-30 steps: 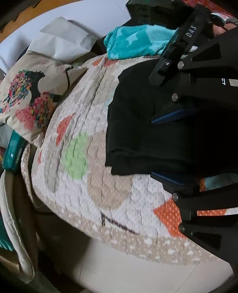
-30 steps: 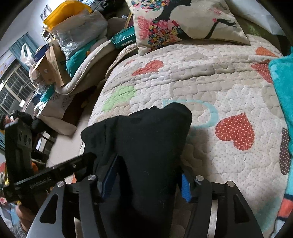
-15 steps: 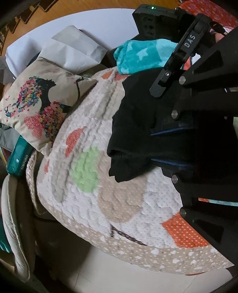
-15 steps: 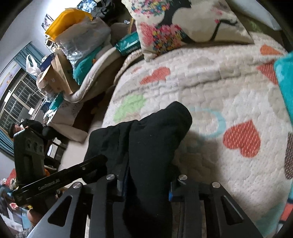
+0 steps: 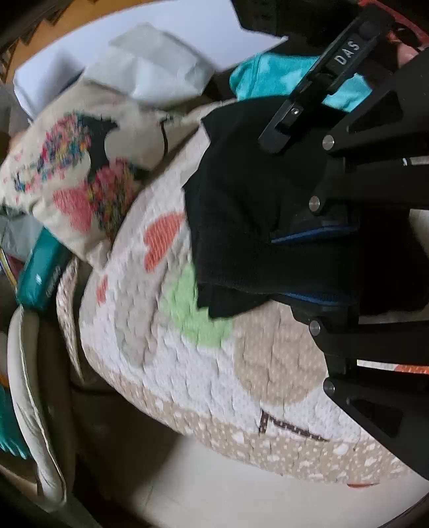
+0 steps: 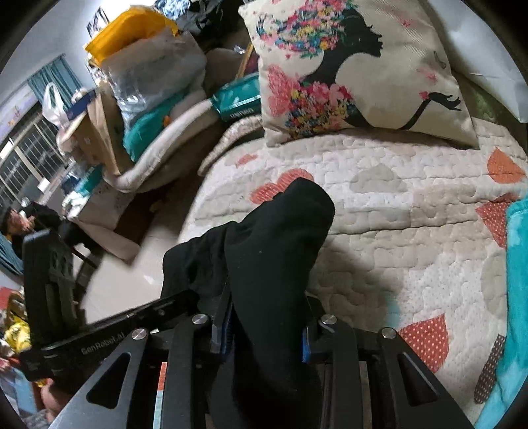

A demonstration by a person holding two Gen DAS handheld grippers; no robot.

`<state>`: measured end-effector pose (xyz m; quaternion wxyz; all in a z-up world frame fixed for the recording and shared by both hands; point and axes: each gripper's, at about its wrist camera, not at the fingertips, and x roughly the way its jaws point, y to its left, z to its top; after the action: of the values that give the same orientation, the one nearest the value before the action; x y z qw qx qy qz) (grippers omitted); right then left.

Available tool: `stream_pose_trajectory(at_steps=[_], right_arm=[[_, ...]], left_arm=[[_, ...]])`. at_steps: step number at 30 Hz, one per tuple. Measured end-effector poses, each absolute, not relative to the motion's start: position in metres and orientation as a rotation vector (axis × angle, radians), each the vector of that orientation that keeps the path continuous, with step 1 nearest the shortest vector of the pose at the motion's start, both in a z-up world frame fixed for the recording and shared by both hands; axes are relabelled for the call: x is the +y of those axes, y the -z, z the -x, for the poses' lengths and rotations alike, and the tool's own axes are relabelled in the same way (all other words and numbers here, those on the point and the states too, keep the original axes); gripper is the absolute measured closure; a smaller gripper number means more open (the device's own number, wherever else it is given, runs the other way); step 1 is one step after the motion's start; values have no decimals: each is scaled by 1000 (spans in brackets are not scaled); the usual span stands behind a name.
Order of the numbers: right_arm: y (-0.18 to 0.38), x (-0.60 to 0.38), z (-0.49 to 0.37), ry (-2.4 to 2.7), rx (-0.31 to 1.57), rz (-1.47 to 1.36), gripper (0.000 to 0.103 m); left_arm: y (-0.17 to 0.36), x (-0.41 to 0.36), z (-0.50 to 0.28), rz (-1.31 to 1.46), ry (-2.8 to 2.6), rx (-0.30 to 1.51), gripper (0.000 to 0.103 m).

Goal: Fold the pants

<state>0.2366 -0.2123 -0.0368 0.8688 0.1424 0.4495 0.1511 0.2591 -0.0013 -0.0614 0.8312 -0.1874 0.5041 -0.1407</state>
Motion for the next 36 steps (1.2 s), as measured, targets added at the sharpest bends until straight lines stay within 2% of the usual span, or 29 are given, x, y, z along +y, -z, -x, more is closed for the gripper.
stream_pose_trajectory(at_steps=[3, 5, 6, 8, 15, 20, 27, 36], right_arm=[[52, -216, -238, -250, 955, -274, 66], [62, -226, -237, -218, 964, -313, 60], [66, -231, -237, -205, 968, -335, 58], [72, -242, -235, -179, 974, -384, 48], [51, -260, -204, -134, 944, -395, 42], [37, -268, -158, -109, 930, -365, 38], [40, -258, -106, -118, 933, -404, 37], [56, -235, -56, -99, 955, -319, 36]], left_arm=[[64, 0, -262, 343, 251, 1062, 71], [66, 3, -263, 343, 230, 1063, 57], [67, 4, -264, 351, 226, 1065, 54], [68, 5, -264, 354, 216, 1075, 52], [36, -4, -241, 194, 171, 986, 52], [9, -8, -201, 90, 170, 876, 35], [21, -6, -147, 92, 184, 893, 34], [36, -9, -83, 57, 187, 923, 34]])
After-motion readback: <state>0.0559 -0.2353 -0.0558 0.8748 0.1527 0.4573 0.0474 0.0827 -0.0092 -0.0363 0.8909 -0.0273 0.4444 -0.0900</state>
